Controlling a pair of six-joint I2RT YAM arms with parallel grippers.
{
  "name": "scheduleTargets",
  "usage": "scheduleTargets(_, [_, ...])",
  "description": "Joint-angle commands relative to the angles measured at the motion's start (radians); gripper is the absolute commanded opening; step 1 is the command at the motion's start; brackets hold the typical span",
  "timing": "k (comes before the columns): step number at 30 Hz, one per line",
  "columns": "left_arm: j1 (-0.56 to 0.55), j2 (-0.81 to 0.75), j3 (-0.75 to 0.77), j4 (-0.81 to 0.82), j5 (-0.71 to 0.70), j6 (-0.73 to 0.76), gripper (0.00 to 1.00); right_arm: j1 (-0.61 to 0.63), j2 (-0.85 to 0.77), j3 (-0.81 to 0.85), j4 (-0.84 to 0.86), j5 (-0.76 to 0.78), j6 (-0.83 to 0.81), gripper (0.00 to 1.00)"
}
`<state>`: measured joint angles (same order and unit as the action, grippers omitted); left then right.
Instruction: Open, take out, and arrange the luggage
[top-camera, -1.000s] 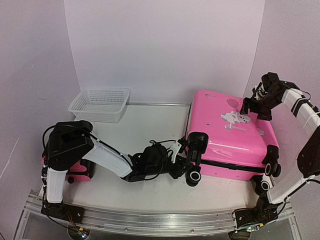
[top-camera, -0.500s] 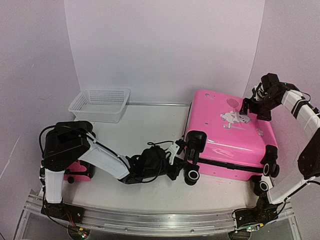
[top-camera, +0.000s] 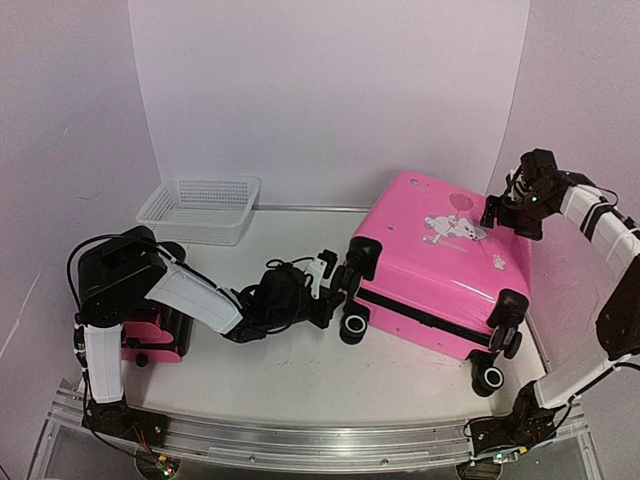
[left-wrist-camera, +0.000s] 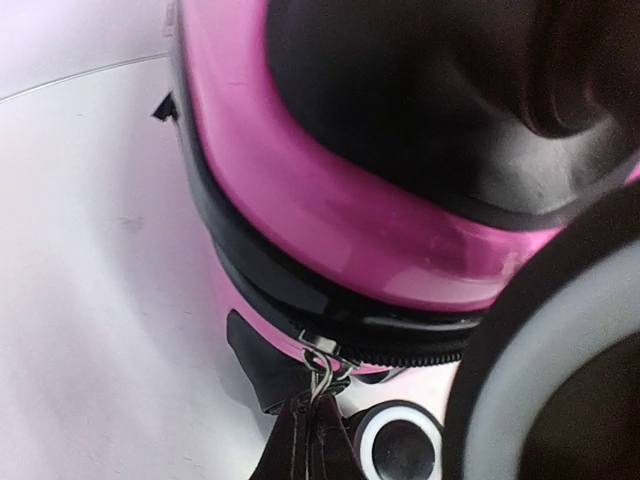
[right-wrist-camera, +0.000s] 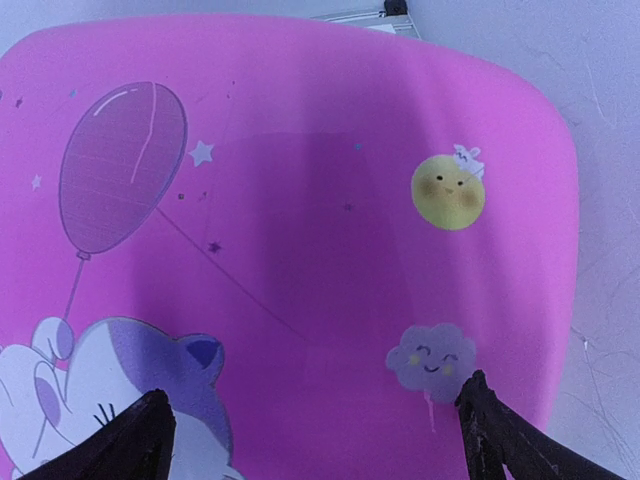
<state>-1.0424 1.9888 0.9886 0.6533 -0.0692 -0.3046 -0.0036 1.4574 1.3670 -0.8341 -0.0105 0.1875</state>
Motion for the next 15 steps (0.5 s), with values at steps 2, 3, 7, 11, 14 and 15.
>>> scheduleTargets(2, [0.068,-0.053,0.043,-0.019,0.053,-0.037,0.00,0.108,0.042,-0.025,-0.165,0.007,-0.043,0.98])
scheduleTargets(3, [0.068,-0.052,0.048,-0.018,0.094,-0.045,0.00,0.161,0.023,-0.011,-0.165,0.042,-0.075,0.98])
scheduleTargets(7, [0.064,-0.046,0.054,-0.016,0.148,-0.061,0.00,0.338,-0.053,0.043,-0.152,0.113,-0.193,0.98])
scheduleTargets(11, [0.065,-0.057,0.039,-0.015,0.158,-0.063,0.00,0.535,-0.136,0.010,-0.060,0.073,-0.458,0.98])
scheduleTargets(14, [0.064,-0.058,0.030,-0.015,0.159,-0.063,0.00,0.733,-0.150,-0.049,0.000,0.074,-0.765,0.98])
scheduleTargets(15, [0.065,-0.059,0.026,-0.014,0.159,-0.063,0.00,0.791,-0.144,-0.076,0.047,0.095,-0.863,0.98])
